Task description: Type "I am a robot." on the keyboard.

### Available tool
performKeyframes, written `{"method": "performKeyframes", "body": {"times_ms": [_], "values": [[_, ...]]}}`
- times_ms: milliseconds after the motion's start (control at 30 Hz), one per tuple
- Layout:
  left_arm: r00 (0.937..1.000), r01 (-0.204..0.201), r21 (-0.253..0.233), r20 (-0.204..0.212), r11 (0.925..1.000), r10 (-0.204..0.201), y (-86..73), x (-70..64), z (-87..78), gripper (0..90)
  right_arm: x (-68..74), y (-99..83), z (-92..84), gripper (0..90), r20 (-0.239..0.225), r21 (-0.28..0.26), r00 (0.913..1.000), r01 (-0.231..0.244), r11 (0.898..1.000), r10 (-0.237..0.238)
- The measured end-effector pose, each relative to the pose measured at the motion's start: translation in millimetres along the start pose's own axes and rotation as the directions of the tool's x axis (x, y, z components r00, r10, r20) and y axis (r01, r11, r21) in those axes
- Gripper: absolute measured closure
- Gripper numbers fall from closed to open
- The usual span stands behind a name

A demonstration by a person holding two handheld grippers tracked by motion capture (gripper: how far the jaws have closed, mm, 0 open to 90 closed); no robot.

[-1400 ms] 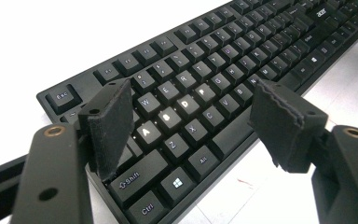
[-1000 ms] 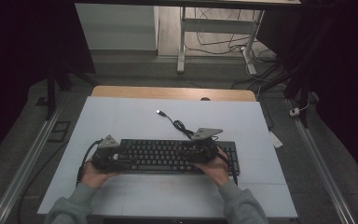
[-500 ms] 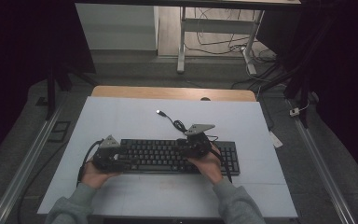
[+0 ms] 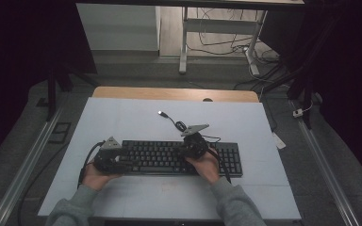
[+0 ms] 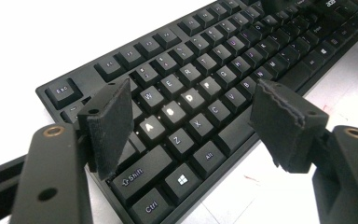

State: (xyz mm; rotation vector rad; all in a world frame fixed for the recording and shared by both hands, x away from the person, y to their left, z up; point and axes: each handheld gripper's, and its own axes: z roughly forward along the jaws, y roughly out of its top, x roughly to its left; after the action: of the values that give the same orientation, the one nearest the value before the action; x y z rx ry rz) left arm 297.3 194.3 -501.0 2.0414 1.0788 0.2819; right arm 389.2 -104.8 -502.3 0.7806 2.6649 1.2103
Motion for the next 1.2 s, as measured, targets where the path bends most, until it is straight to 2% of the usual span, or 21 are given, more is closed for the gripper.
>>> {"method": "performKeyframes", "body": {"times_ms": [167, 467, 567, 633, 700, 900, 1200], "values": [[1.0, 0.003, 0.003, -0.001, 1.0, -0.003, -0.6, 0.5, 0.6, 30.0, 2.8, -1.5, 5.9, 89.9, -0.005, 0.028, 0.9999, 0.014, 1.0, -0.014], [1.0, 0.002, 0.004, -0.002, 1.0, -0.002, -0.7, -0.1, 0.7, 30.1, 2.7, -3.7, 9.5, 89.8, 0.003, 0.033, 0.9999, 0.016, 0.999, -0.016], [1.0, 0.001, 0.003, -0.001, 1.0, -0.001, -0.7, -0.2, 0.5, 30.2, 4.6, -5.7, 12.0, 90.0, 0.02, 0.042, 0.9988, 0.044, 0.998, -0.045], [1.0, 0.003, 0.004, -0.003, 1.0, -0.003, -0.8, 0.2, 0.9, 30.1, 4.4, -5.2, 11.9, 90.0, 0.02, 0.039, 0.9988, 0.045, 0.998, -0.045], [1.0, 0.002, 0.004, -0.003, 1.0, -0.002, -0.9, 0.2, 0.8, 30.1, 5.6, -4.9, 10.2, 90.0, 0.028, 0.039, 0.998, 0.056, 0.998, -0.057], [1.0, 0.005, 0.0, -0.006, 1.0, -0.005, -1.1, 1.3, -0.2, 30.1, 6.7, -2.7, -0.8, 90.0, 0.025, -0.017, 0.9981, 0.057, 0.998, -0.056], [0.9999, 0.009, -0.005, -0.01, 1.0, -0.009, -1.4, 2.4, -1.3, 30.2, 4.0, -12.9, -24.2, 89.9, 0.033, -0.053, 0.9992, 0.024, 0.998, -0.023]]}}
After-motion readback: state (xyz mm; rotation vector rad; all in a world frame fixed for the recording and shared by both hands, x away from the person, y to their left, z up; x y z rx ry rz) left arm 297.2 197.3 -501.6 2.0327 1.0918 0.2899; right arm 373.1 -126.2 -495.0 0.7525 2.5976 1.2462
